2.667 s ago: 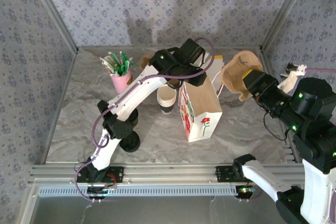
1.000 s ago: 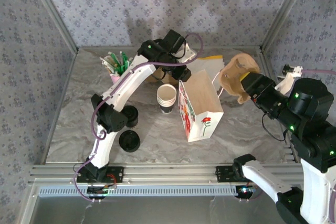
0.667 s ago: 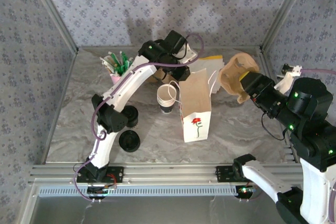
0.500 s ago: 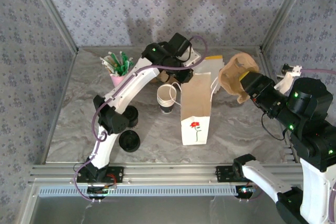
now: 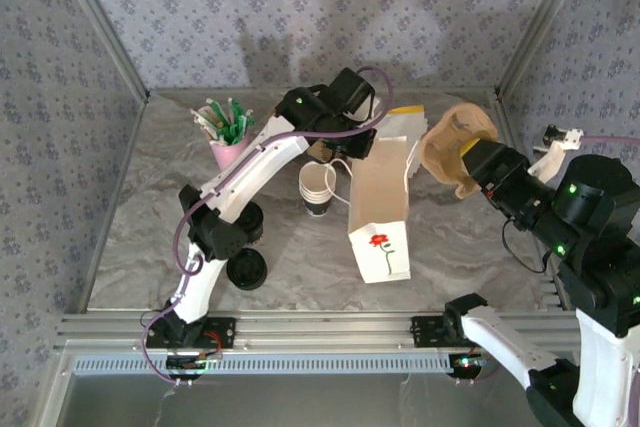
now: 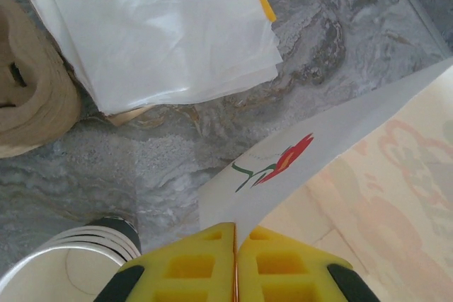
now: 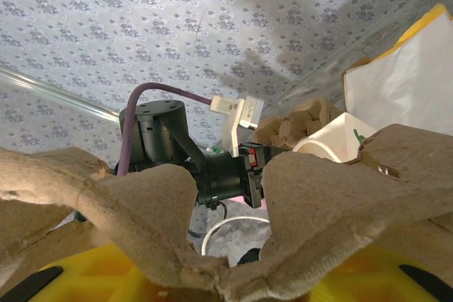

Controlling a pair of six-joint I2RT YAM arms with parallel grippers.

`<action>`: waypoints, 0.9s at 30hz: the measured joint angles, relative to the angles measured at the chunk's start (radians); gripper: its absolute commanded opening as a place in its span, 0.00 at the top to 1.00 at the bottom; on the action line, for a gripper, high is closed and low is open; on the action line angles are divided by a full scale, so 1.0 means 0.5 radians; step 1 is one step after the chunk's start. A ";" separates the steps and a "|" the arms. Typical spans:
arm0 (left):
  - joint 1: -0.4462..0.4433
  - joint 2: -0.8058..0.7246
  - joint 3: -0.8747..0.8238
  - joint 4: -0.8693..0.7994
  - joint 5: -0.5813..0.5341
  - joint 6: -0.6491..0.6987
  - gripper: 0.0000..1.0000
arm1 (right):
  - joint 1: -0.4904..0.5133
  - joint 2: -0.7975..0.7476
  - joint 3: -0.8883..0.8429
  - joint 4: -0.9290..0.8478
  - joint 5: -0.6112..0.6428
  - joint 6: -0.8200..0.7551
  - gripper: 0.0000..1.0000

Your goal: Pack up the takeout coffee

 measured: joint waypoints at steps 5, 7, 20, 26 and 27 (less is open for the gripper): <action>-0.066 0.000 0.081 -0.057 -0.101 -0.189 0.93 | 0.000 -0.001 0.026 -0.002 0.002 -0.019 0.56; -0.105 0.000 0.131 -0.085 -0.152 -0.276 0.93 | 0.000 -0.001 0.046 -0.008 0.017 -0.040 0.56; -0.238 -0.001 0.142 -0.330 -0.432 -0.739 0.94 | 0.005 -0.001 0.175 -0.032 0.097 -0.146 0.56; -0.246 -0.064 -0.079 -0.316 -0.515 -0.953 0.94 | 0.035 -0.002 0.181 -0.032 0.140 -0.166 0.56; -0.249 -0.079 -0.102 -0.301 -0.529 -0.989 0.94 | 0.039 -0.001 0.181 -0.032 0.143 -0.171 0.56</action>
